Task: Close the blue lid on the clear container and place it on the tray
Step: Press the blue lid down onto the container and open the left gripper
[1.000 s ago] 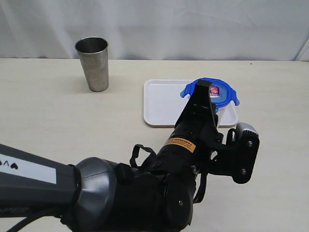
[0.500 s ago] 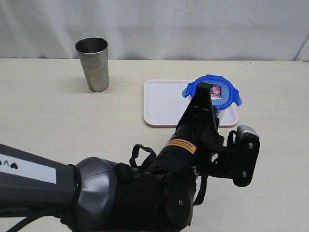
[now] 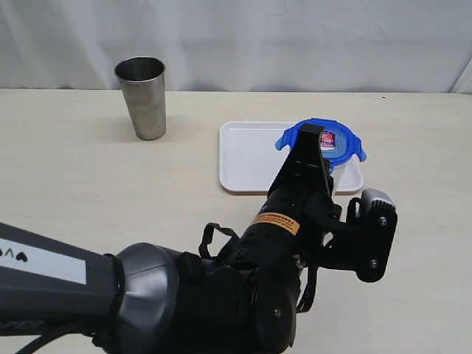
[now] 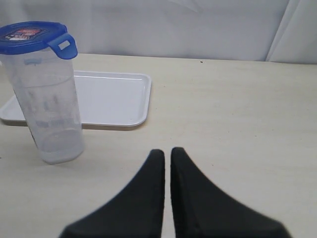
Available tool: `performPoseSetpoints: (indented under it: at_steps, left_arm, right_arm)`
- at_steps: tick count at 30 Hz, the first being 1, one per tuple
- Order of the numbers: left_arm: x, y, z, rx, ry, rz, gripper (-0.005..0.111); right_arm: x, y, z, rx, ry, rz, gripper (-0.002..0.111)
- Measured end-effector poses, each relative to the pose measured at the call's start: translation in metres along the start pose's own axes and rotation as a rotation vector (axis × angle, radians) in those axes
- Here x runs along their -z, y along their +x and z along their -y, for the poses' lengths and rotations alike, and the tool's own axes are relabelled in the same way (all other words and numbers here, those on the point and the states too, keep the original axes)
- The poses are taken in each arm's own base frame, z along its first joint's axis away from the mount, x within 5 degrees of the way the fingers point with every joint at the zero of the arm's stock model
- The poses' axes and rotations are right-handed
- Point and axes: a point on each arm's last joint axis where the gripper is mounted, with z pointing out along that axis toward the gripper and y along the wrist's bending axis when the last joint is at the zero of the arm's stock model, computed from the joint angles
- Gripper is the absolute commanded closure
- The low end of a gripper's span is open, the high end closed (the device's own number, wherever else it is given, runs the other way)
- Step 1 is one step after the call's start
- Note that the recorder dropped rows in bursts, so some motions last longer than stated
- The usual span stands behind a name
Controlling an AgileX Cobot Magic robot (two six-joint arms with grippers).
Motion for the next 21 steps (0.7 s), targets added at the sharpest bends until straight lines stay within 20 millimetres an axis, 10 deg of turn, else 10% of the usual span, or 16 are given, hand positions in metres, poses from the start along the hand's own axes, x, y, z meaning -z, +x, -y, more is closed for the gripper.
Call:
performPoseSetpoints:
  at_steps: [21]
  left_arm:
    - [0.0002, 0.0033, -0.0052, 0.001, -0.058, -0.036, 0.071]
  right_arm:
    - [0.0000, 0.0000, 0.0000, 0.000, 0.000, 0.000, 0.104]
